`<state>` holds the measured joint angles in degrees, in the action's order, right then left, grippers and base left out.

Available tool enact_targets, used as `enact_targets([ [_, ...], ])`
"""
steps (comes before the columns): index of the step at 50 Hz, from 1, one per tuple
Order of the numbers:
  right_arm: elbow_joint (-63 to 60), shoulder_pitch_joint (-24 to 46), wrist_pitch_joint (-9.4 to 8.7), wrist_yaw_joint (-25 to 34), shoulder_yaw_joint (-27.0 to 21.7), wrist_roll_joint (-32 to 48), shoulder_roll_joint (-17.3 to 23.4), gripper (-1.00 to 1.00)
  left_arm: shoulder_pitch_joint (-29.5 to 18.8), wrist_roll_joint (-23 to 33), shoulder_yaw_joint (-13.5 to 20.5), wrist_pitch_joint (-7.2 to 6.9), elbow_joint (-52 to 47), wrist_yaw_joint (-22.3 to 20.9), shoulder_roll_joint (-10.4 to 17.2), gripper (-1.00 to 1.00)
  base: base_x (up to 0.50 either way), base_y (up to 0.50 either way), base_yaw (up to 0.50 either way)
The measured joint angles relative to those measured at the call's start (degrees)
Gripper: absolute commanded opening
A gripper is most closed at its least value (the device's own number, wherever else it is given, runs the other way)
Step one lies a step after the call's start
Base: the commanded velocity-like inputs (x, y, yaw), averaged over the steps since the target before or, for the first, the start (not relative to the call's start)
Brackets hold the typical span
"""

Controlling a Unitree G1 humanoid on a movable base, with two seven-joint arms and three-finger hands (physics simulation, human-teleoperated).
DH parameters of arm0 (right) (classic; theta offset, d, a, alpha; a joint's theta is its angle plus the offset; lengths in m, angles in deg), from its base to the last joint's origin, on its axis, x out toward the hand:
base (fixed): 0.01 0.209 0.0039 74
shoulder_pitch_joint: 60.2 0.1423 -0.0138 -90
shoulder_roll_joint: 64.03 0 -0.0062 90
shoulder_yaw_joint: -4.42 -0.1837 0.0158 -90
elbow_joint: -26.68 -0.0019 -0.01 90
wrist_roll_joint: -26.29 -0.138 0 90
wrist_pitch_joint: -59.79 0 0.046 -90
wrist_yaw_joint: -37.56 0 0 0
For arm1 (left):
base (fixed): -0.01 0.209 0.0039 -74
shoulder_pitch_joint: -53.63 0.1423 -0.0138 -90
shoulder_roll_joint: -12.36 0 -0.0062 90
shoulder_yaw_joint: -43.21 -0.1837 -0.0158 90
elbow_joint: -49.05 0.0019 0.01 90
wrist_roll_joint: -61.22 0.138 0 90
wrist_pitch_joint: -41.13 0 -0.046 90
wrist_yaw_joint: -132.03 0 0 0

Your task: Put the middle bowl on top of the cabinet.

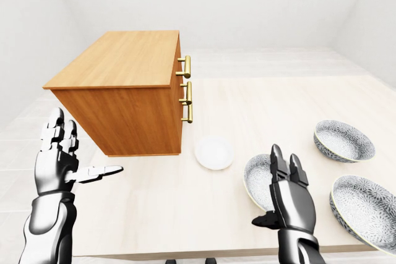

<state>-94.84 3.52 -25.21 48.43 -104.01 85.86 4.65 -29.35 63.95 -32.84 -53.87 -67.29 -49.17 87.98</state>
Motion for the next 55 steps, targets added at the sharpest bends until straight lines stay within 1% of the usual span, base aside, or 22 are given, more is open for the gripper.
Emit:
enact_targets([
  [16, 4.3, -0.2, 0.00, -2.9, 1.4, 2.1, 1.3, 1.00, 0.4, 0.0, -0.1, 0.00, -0.5, -0.1, -0.1, 1.00, 0.00, 0.00, 0.00],
  [55, 8.1, -0.3, 0.00, -5.5, 2.3, 4.9, 3.3, 1.00, 0.7, 0.4, 0.3, 0.00, -1.8, -0.1, -0.2, 1.00, 0.00, 0.00, 0.00],
])
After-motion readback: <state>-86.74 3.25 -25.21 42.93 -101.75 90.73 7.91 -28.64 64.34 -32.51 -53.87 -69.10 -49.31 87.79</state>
